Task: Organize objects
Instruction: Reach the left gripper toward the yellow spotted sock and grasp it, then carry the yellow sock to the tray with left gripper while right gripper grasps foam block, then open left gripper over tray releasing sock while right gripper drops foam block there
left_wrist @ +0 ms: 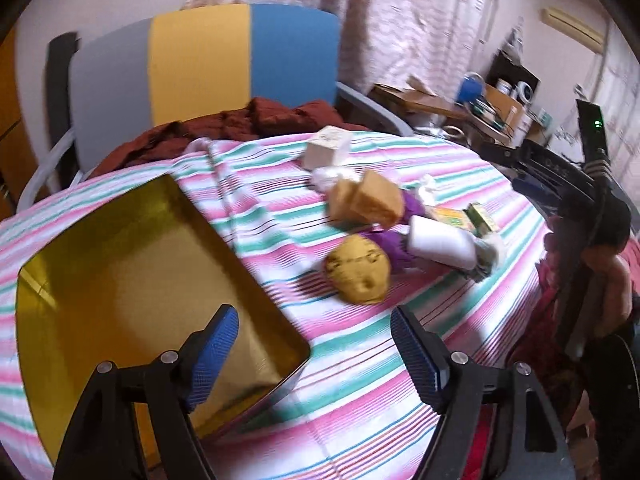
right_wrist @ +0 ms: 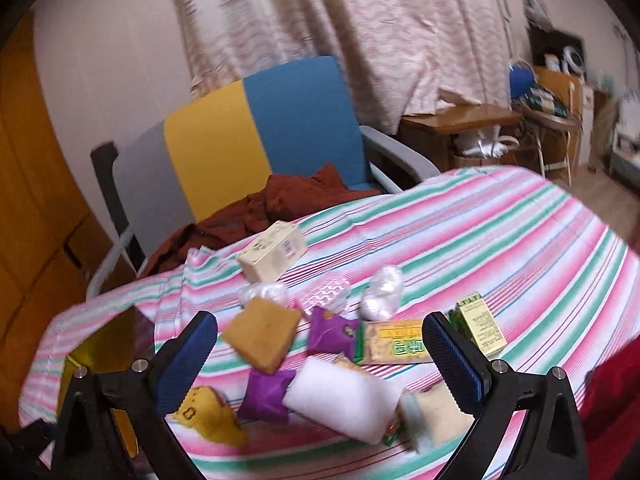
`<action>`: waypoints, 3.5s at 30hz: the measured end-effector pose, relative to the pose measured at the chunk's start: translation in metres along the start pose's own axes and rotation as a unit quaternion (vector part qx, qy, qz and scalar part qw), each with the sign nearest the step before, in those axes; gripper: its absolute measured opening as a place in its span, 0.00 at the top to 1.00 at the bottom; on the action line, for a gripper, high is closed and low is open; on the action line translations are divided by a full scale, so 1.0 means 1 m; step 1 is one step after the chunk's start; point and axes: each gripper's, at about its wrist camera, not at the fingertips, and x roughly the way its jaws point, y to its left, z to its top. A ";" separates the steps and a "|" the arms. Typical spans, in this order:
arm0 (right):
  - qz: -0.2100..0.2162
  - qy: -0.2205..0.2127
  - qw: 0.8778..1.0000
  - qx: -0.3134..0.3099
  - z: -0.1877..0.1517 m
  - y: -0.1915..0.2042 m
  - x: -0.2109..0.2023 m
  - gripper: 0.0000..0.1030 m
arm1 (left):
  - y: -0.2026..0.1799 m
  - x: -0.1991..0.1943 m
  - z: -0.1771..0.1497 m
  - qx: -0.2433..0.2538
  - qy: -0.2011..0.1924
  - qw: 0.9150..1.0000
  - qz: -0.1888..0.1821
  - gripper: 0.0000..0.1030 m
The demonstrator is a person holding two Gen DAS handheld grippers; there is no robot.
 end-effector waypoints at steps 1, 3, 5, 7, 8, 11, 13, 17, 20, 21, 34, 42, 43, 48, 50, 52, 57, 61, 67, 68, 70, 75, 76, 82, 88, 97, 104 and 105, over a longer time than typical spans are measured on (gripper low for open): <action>0.000 0.005 1.000 0.016 -0.001 -0.008 0.004 0.00 | -0.005 0.004 0.003 0.007 -0.001 1.000 0.000 0.23; 0.007 0.020 0.999 0.044 0.001 -0.018 0.010 0.00 | -0.015 0.015 0.011 0.024 0.002 1.000 -0.007 0.23; 0.016 0.016 0.998 0.064 0.002 -0.025 0.010 0.00 | -0.019 0.025 0.017 0.031 0.005 0.999 -0.013 0.22; 0.019 0.020 0.997 0.070 0.001 -0.027 0.011 0.00 | -0.024 0.041 0.024 0.036 0.012 0.999 -0.015 0.22; 0.024 0.024 0.997 0.073 0.000 -0.027 0.012 0.00 | -0.025 0.047 0.026 0.039 0.014 0.999 -0.016 0.22; 0.037 0.033 0.996 0.074 -0.001 -0.026 0.014 0.00 | -0.029 0.064 0.029 0.049 0.028 0.998 -0.016 0.21; 0.046 0.039 0.996 0.072 -0.002 -0.025 0.017 0.00 | -0.030 0.076 0.031 0.054 0.035 0.998 -0.017 0.21; 0.057 0.048 0.995 0.070 -0.003 -0.022 0.020 0.00 | -0.032 0.093 0.033 0.059 0.054 0.997 -0.008 0.17; 0.061 0.050 0.995 0.069 -0.003 -0.022 0.021 0.00 | -0.034 0.102 0.034 0.065 0.059 0.996 -0.004 0.17; 0.061 0.050 0.994 0.069 -0.003 -0.022 0.021 0.00 | -0.034 0.104 0.035 0.064 0.060 0.996 -0.002 0.17; 0.055 0.080 0.992 0.081 -0.006 -0.026 0.033 0.00 | -0.032 0.122 0.032 0.046 0.076 0.996 -0.022 0.60; 0.039 0.136 0.990 0.022 -0.016 -0.004 0.048 0.00 | -0.025 0.075 0.017 0.021 0.037 0.998 -0.050 0.60; 0.037 0.146 0.988 0.010 -0.016 0.000 0.050 0.00 | -0.025 0.072 0.017 0.022 0.035 0.998 -0.052 0.60; 0.053 0.197 0.979 -0.028 -0.010 0.020 0.063 0.00 | -0.017 0.044 0.010 0.013 0.019 0.997 -0.068 0.60; 0.065 0.220 0.972 -0.053 -0.006 0.032 0.070 0.00 | -0.013 0.034 0.007 0.005 0.010 0.997 -0.071 0.60; 0.063 0.233 0.967 -0.080 0.000 0.042 0.075 0.00 | -0.009 0.027 0.004 -0.005 0.004 0.997 -0.074 0.60; 0.046 0.267 0.948 -0.170 0.003 0.061 0.088 0.00 | 0.007 0.012 -0.003 -0.030 -0.003 0.997 -0.072 0.60; -0.029 0.327 0.893 -0.309 -0.023 0.071 0.103 0.00 | 0.019 0.002 -0.008 -0.047 -0.010 0.997 -0.066 0.59; -0.070 0.361 0.858 -0.359 -0.042 0.061 0.117 0.09 | 0.034 -0.007 -0.018 -0.069 -0.017 0.996 -0.058 0.59; -0.074 0.361 0.858 -0.356 -0.040 0.057 0.118 0.10 | 0.037 -0.009 -0.019 -0.072 -0.018 0.996 -0.057 0.59; -0.078 0.364 0.857 -0.355 -0.040 0.056 0.123 0.13 | 0.040 -0.011 -0.022 -0.076 -0.019 0.995 -0.055 0.59; -0.087 0.373 0.851 -0.360 -0.051 0.051 0.136 0.33 | 0.049 -0.018 -0.028 -0.087 -0.024 0.995 -0.050 0.59; -0.084 0.367 0.854 -0.359 -0.050 0.051 0.135 0.35 | 0.051 -0.019 -0.028 -0.091 -0.024 0.994 -0.049 0.59; -0.068 0.320 0.882 -0.339 -0.034 0.056 0.109 0.37 | 0.063 -0.030 -0.035 -0.105 -0.033 0.993 -0.039 0.59; -0.009 0.250 0.926 -0.283 -0.006 0.075 0.066 0.37 | 0.086 -0.046 -0.041 -0.132 -0.047 0.990 -0.011 0.59; 0.174 0.207 0.937 -0.219 -0.035 0.192 0.027 0.36 | 0.138 -0.075 -0.064 -0.182 -0.068 0.978 0.080 0.57; 0.251 0.259 0.908 -0.215 -0.101 0.287 0.042 0.30 | 0.172 -0.084 -0.093 -0.212 -0.057 0.966 0.139 0.47; 0.257 0.269 0.903 -0.214 -0.110 0.296 0.044 0.28 | 0.177 -0.082 -0.096 -0.218 -0.050 0.964 0.146 0.46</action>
